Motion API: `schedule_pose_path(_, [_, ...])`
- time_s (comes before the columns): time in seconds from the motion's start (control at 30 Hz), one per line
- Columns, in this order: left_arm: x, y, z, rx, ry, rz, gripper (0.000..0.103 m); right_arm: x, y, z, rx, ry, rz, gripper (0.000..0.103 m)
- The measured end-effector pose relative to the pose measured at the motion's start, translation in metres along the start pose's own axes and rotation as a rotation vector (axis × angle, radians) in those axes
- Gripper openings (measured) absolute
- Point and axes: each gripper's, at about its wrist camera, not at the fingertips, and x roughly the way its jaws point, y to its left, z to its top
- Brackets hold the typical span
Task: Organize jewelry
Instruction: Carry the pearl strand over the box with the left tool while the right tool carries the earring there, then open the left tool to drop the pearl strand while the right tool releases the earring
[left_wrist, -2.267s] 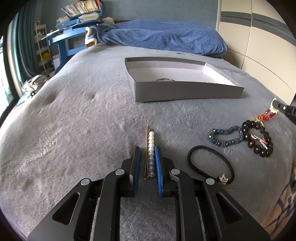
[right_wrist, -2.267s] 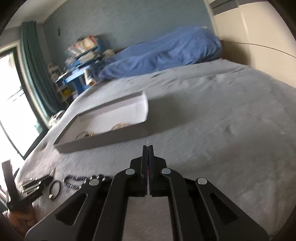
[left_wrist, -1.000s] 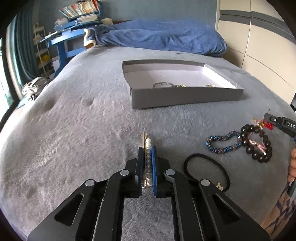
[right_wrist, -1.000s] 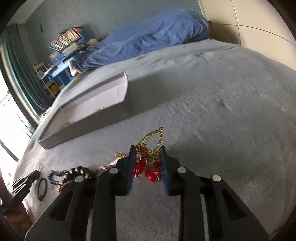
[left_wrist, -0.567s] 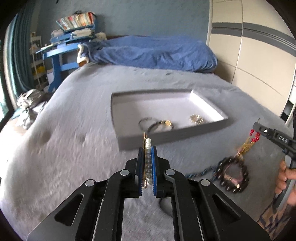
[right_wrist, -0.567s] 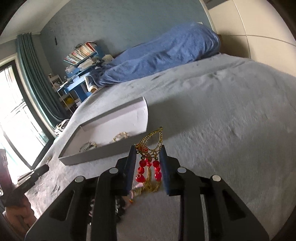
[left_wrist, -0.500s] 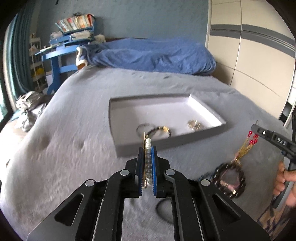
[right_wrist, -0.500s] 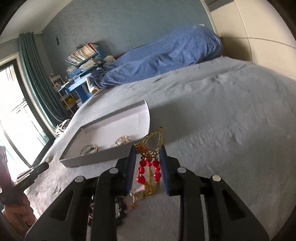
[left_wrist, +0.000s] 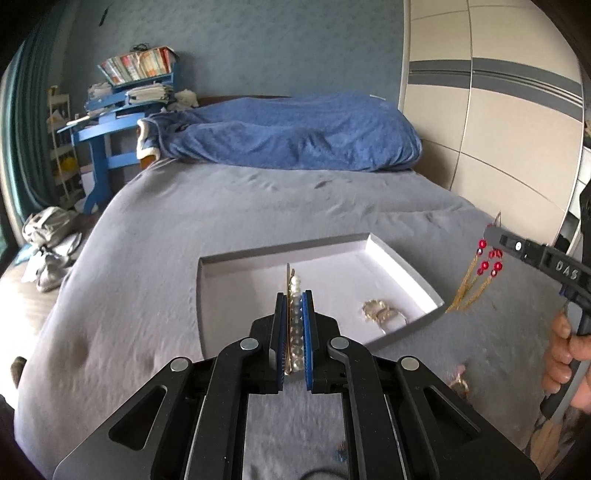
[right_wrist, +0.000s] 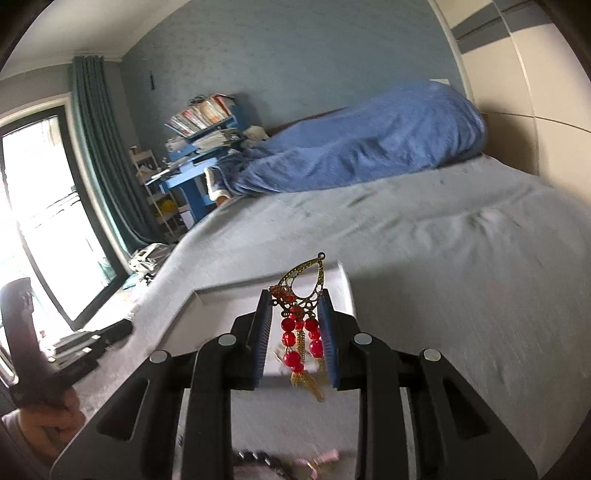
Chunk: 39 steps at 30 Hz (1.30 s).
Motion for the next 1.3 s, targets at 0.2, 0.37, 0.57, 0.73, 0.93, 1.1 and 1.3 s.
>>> schedule_pose_path(0.2, [0.034, 0.005, 0.011, -0.013, 0.048, 0.006, 0.008, 0.035, 0.015, 0.019, -0.036, 0.031, 0.039, 0.025])
schedule_pose_path(0.37, [0.065, 0.015, 0.01, -0.021, 0.104, 0.024, 0.008, 0.068, 0.015, 0.02, -0.075, 0.086, 0.009, 0.025])
schedule_pose_path(0.57, [0.101, 0.033, 0.003, -0.038, 0.179, 0.054, 0.008, 0.105, 0.004, 0.017, -0.108, 0.145, -0.05, 0.025])
schedule_pose_path(0.73, [0.129, 0.047, -0.004, -0.056, 0.246, 0.072, 0.008, 0.143, -0.005, 0.01, -0.146, 0.238, -0.088, 0.025])
schedule_pose_path(0.93, [0.145, 0.053, -0.012, -0.048, 0.306, 0.087, 0.009, 0.171, -0.006, -0.009, -0.202, 0.335, -0.109, 0.025])
schedule_pose_path(1.1, [0.14, 0.053, -0.015, -0.055, 0.288, 0.08, 0.031, 0.179, -0.006, -0.02, -0.216, 0.38, -0.113, 0.027])
schedule_pose_path(1.3, [0.121, 0.047, -0.021, -0.041, 0.252, 0.081, 0.032, 0.158, -0.007, -0.021, -0.179, 0.332, -0.099, 0.058])
